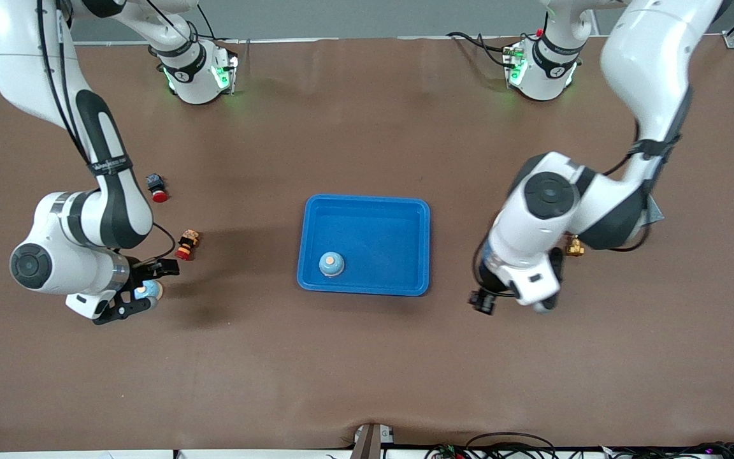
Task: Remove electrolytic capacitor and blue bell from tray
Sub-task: 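Set the bell down with the right gripper while the left gripper lifts the capacitor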
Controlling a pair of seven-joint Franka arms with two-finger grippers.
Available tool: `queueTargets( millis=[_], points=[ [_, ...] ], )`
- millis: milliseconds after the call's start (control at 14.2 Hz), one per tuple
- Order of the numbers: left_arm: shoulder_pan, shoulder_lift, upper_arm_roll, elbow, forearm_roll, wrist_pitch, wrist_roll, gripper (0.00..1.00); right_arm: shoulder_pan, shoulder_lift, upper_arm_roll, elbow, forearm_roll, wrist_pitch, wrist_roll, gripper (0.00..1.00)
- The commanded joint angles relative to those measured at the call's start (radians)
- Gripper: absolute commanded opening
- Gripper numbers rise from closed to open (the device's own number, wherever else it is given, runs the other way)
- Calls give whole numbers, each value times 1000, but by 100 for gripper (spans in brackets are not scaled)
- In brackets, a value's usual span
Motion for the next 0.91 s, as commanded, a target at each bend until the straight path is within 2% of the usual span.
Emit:
queueTargets(
  millis=[0, 562, 844],
  points=[
    [66, -26, -19, -33, 4, -71, 64, 0, 38, -32, -1, -18, 10, -12, 123, 100],
    [233, -54, -21, -44, 5, -214, 329, 0, 231, -43, 0, 0, 22, -4, 605, 100],
    [327, -83, -24, -64, 4, -219, 530, 0, 313, -38, 0, 8, 70, 79, 766, 100]
  ],
)
